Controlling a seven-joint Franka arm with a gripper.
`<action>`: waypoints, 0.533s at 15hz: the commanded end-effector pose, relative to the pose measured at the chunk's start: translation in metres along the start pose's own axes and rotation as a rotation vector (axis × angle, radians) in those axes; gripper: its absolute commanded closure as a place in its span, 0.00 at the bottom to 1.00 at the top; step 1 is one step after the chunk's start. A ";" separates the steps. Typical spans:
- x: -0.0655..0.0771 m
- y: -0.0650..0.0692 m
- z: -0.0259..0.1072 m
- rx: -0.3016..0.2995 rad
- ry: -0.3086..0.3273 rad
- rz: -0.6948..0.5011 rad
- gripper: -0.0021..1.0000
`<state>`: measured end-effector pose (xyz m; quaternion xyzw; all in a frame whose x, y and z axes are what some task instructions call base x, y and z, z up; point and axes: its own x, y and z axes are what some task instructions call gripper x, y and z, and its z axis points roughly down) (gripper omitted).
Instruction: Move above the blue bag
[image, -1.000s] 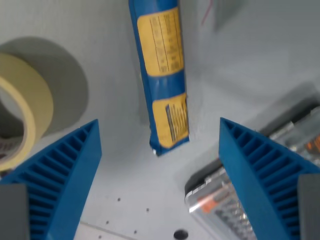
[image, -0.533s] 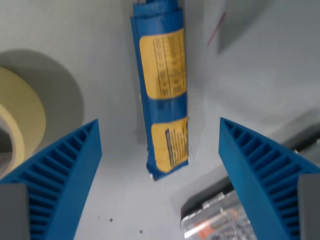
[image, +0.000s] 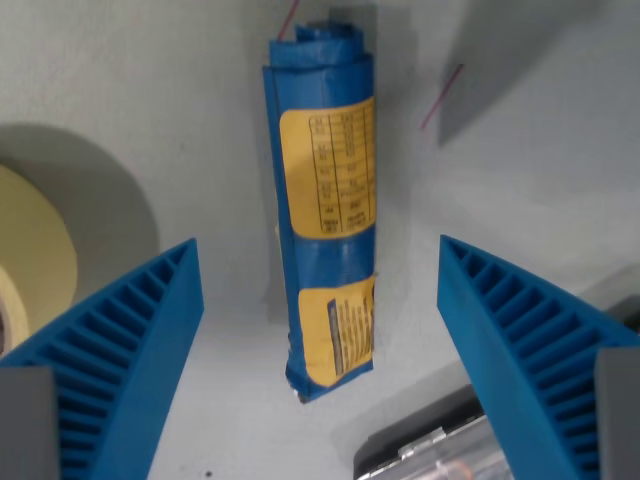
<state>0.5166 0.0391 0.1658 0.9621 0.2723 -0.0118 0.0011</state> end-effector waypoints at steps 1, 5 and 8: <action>0.008 0.002 0.004 -0.020 -0.017 -0.042 0.00; 0.010 0.002 0.006 -0.019 -0.020 -0.033 0.00; 0.010 0.002 0.006 -0.019 -0.021 -0.031 0.00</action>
